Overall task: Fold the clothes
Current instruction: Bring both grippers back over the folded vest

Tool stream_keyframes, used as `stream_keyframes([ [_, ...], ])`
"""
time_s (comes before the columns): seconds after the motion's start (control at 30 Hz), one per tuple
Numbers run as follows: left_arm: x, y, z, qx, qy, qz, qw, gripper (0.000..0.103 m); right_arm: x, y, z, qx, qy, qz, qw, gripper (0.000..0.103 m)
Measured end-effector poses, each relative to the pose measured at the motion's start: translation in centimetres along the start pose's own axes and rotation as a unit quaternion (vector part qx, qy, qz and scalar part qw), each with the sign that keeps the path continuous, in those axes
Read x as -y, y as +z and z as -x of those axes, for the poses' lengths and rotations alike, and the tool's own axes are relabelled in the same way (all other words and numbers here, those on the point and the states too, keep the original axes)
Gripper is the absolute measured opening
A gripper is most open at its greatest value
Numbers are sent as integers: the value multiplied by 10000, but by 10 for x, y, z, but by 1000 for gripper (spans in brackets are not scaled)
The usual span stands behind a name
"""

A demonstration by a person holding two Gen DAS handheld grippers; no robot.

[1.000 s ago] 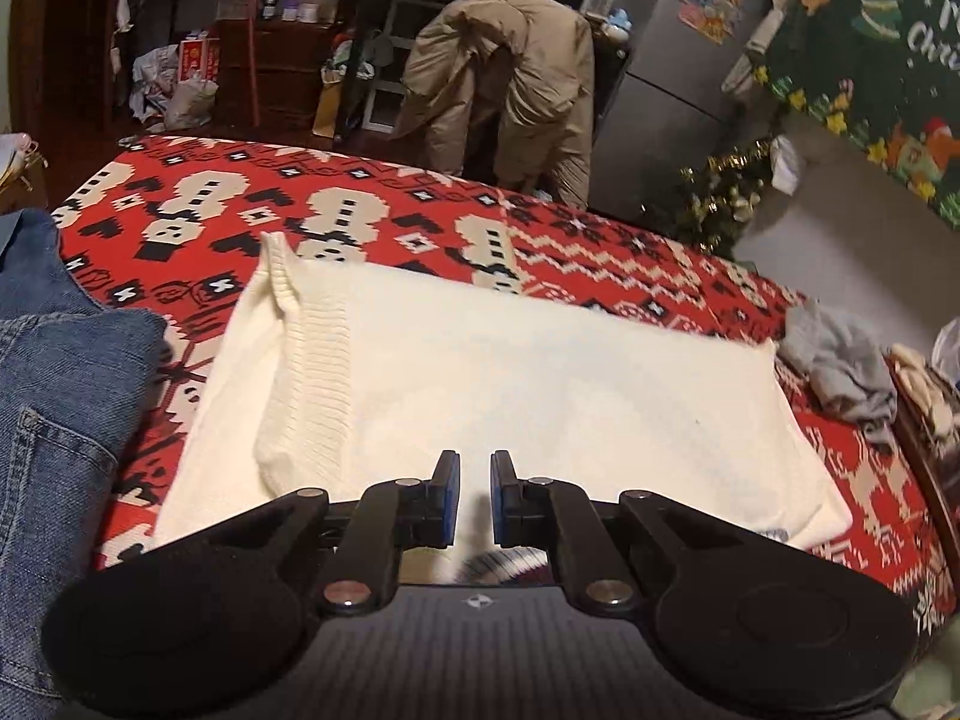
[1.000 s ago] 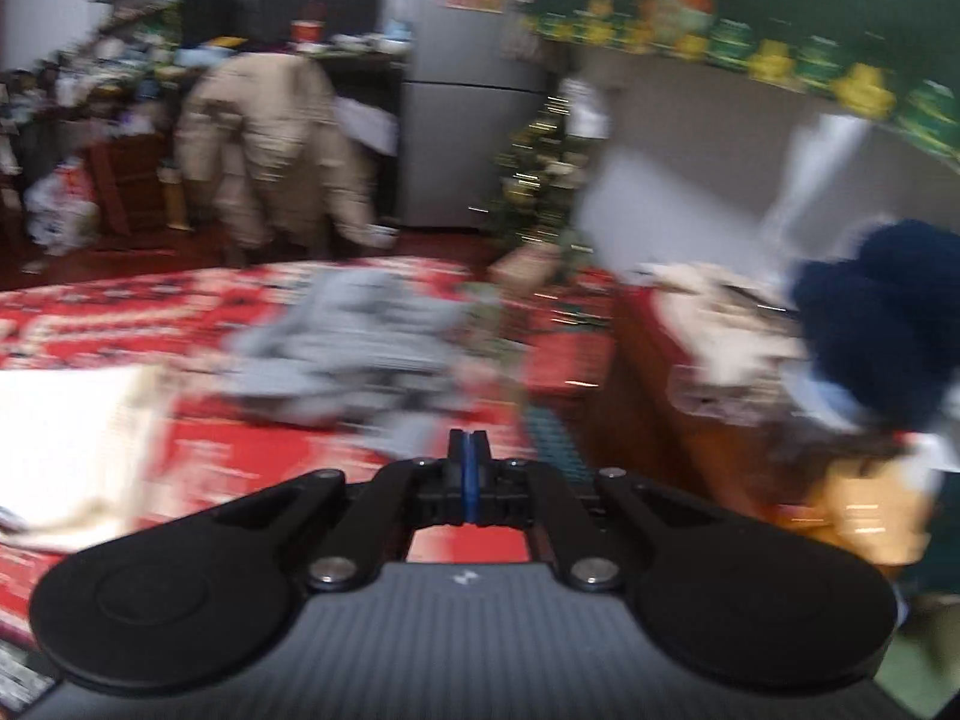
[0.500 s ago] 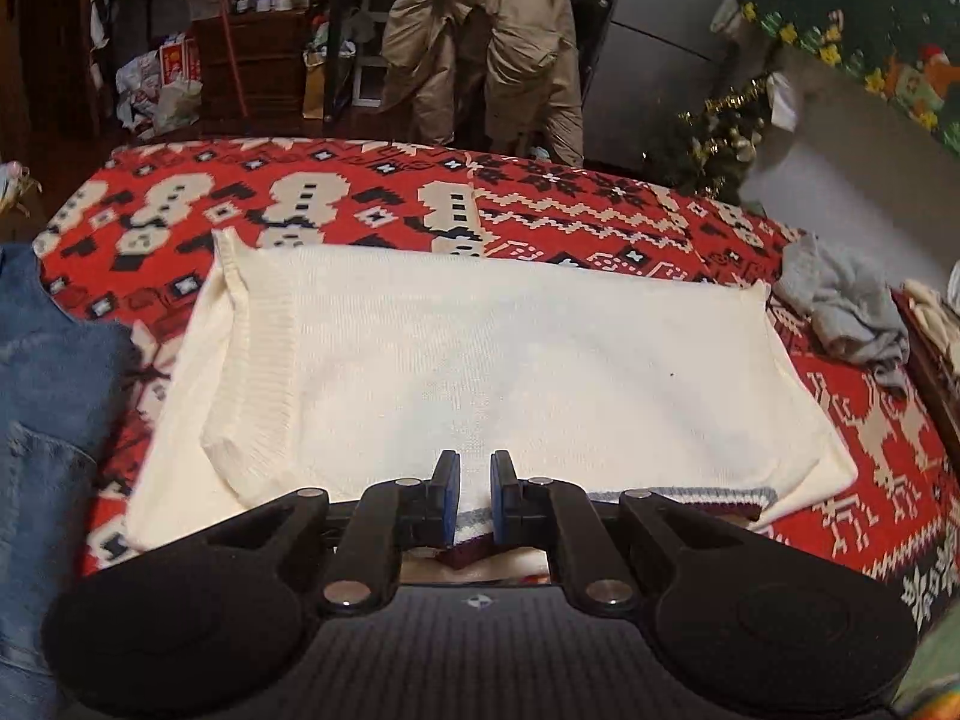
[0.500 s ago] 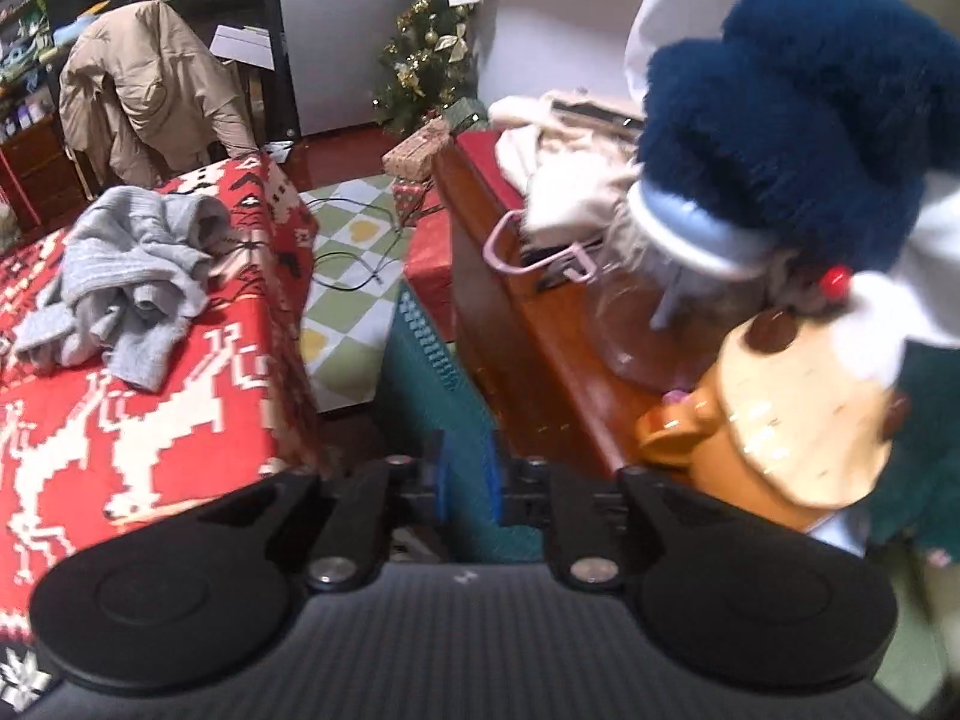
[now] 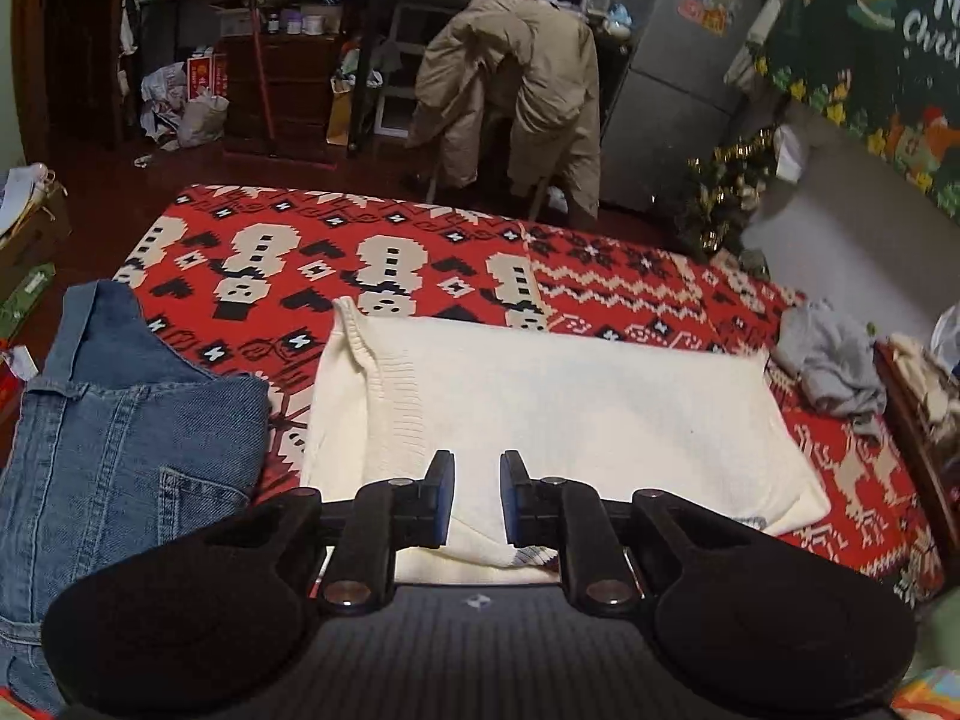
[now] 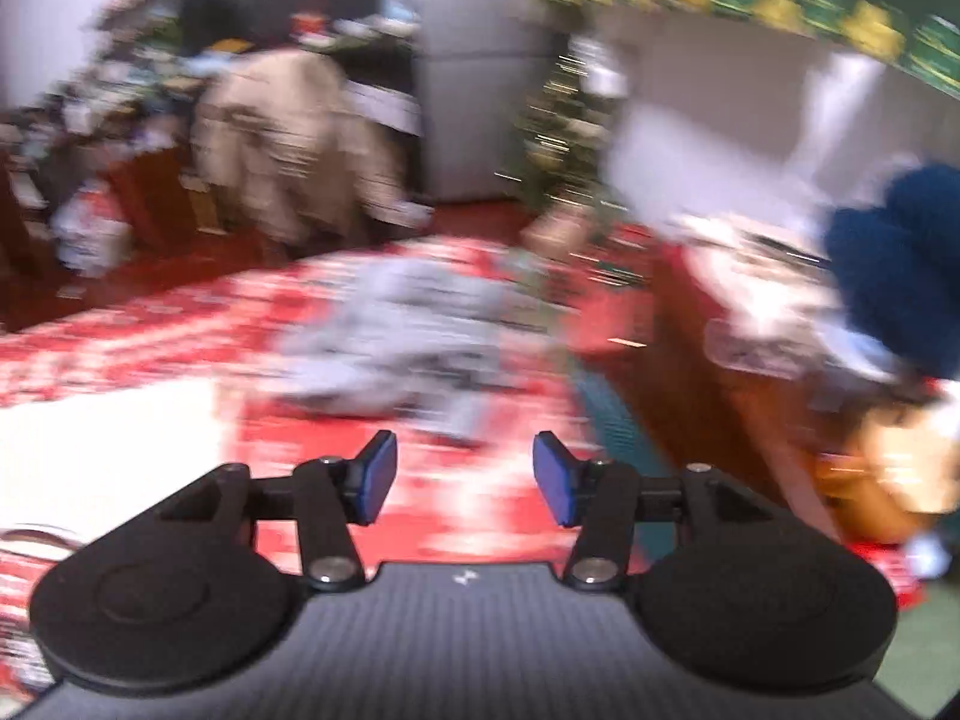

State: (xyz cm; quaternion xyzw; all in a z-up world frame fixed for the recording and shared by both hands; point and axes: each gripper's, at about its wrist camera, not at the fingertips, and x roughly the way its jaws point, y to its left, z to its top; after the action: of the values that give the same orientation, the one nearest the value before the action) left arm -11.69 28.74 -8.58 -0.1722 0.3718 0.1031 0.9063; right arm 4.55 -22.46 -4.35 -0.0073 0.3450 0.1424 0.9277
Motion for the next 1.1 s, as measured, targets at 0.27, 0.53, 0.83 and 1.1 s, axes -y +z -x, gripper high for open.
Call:
stream_keyframes([
  [0.27,-14,-11,-27,122,-166,24,9998,13,-189,-28,-47,132,1145,145,9932,22],
  [0.53,3,-25,-79,-277,-859,-48,9959,11,-260,-80,-107,-334,1203,655,9900,9],
  [0.83,-10,-32,-76,-316,-612,6,9976,8,-241,-105,-107,-612,1219,653,9885,8],
  [1.1,-31,-13,-92,44,-527,480,9974,8,-218,-77,-124,-204,950,314,9948,11],
])
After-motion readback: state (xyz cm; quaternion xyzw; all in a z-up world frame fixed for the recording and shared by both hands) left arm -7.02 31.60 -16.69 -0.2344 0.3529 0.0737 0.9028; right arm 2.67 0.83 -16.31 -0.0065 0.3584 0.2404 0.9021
